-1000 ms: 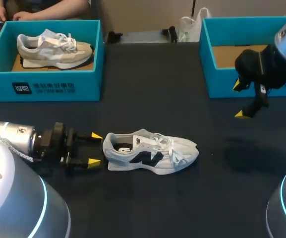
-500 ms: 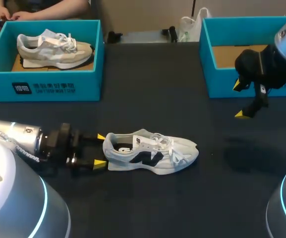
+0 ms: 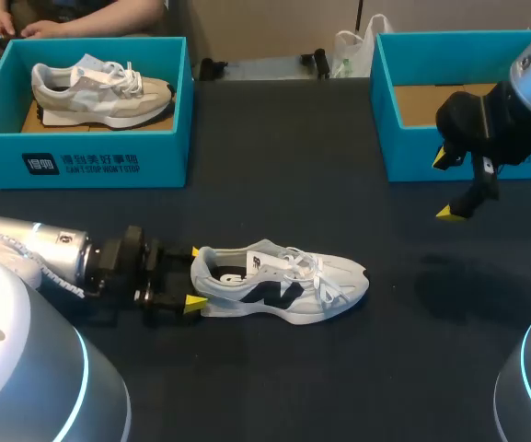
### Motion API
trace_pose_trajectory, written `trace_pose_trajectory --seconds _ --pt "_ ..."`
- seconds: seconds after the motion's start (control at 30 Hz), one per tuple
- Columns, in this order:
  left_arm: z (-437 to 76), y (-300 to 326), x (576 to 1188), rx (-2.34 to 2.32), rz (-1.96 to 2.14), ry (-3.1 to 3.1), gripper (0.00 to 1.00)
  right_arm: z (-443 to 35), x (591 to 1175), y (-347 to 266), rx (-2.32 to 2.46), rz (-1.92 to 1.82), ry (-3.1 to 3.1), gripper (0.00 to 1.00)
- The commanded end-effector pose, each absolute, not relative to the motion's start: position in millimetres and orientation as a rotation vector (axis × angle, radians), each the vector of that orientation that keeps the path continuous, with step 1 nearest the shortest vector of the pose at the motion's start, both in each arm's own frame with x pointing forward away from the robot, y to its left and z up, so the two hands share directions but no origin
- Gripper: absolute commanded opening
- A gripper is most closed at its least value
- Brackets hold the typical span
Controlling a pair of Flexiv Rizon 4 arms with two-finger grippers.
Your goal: Take the shoe out of the shoebox, open the shoe tongue, remove and reinsert the insole, then place the shoe into the shoebox
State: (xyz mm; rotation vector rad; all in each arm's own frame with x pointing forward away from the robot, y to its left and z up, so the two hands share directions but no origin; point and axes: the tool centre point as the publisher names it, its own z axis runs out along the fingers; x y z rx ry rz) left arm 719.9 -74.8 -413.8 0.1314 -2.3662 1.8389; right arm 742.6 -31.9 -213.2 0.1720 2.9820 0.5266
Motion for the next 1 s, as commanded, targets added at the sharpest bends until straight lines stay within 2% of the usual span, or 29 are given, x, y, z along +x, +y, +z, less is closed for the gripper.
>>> trace_pose_trajectory --seconds 0.03,0.77,0.8,0.83,0.87,0.9,0.93,1.0 --pt "-415 -83 718 0.122 1.838 -2.372 1.0 -214 742 -32 0.172 0.525 2.981 1.0" --pt "-425 -103 716 0.158 1.847 -2.421 1.0 -214 742 -32 0.172 0.525 2.981 1.0" --pt "-425 -103 716 0.153 1.845 -2.424 0.88 -214 742 -32 0.172 0.525 2.981 1.0" --pt "-425 -104 717 0.151 1.844 -2.425 0.47 -214 742 -32 0.172 0.525 2.981 1.0" --pt "-425 -104 717 0.151 1.842 -2.427 0.32 -214 742 -32 0.172 0.525 2.981 1.0" --pt "-425 -104 718 0.152 1.84 -2.43 0.1 -214 742 -32 0.172 0.525 2.981 1.0" --pt "-426 -103 719 0.153 1.832 -2.435 0.0 -214 742 -32 0.172 0.525 2.981 1.0" --pt "-426 -102 720 0.154 1.829 -2.438 0.0 -214 742 -32 0.172 0.525 2.981 1.0"
